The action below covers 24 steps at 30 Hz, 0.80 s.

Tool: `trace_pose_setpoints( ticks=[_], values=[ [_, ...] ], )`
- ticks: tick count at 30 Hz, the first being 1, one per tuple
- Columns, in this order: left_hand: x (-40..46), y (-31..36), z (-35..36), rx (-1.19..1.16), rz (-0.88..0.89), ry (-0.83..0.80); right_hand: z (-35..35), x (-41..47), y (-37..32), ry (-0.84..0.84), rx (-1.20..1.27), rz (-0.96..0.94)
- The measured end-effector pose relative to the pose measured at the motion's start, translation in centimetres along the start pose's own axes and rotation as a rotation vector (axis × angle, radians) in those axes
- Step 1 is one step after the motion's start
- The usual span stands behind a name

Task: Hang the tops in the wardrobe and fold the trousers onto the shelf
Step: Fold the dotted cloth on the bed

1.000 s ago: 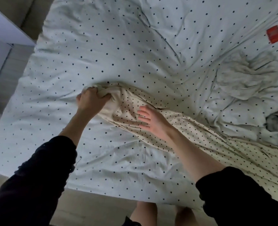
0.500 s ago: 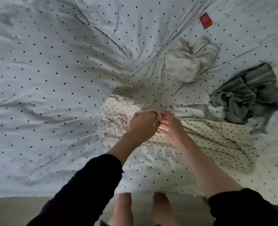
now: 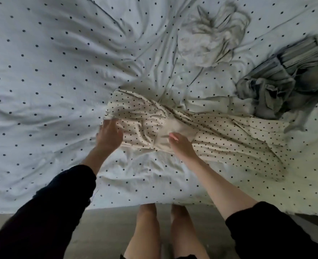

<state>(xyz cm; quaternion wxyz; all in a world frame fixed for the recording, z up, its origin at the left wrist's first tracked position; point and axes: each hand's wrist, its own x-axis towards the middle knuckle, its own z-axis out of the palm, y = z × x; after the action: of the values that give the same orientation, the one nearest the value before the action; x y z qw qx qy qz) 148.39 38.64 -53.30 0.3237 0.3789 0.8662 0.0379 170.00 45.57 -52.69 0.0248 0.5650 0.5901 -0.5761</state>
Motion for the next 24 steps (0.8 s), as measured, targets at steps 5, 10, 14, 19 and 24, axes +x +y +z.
trace_pose_setpoints(
  ticks=[5,10,14,19,24],
  values=[
    [3.6,-2.5,-0.5,-0.079,-0.156,0.049,2.5,1.4,-0.5,-0.035,-0.14,-0.039],
    [5.4,-2.9,-0.6,-0.282,-0.213,-0.035,3.4,2.7,-0.8,0.016,-0.204,-0.086],
    [5.0,-1.6,-1.3,-0.17,-0.195,-0.016,2.7,2.9,-1.8,-0.066,0.248,0.185],
    [0.5,5.5,-2.6,-0.199,0.083,0.077,-0.3,2.1,-1.7,-0.001,0.753,0.333],
    [-3.5,14.9,-1.8,-0.225,0.357,-0.01,-4.8,0.1,-1.3,0.13,1.025,0.311]
  ],
)
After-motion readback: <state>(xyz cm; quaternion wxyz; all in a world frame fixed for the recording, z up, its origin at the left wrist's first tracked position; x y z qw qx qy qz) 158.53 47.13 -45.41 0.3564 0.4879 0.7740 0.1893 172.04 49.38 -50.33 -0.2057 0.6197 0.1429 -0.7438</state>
